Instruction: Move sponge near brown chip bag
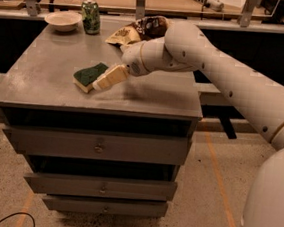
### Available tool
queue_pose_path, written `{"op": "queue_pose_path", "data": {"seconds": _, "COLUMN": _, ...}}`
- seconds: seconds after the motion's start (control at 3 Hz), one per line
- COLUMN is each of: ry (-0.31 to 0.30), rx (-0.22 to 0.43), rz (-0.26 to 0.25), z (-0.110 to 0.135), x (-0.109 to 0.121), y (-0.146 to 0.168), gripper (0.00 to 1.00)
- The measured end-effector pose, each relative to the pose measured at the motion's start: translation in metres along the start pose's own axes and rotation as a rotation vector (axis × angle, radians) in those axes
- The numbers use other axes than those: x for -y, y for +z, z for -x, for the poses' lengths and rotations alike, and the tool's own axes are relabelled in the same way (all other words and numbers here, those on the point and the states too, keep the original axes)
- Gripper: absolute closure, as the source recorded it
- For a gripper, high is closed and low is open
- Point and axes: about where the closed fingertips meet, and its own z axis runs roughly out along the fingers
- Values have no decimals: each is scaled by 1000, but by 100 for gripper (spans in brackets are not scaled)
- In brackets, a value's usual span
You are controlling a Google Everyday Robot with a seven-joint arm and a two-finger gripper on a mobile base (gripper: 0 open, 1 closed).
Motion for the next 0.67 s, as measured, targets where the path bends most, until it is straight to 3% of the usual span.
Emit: {"op": "queue_pose_path", "data": {"seconds": 0.67, "ry": 11, "rx": 12, "rz": 56, "z": -3, "x": -2, "y": 31, "gripper": 41}}
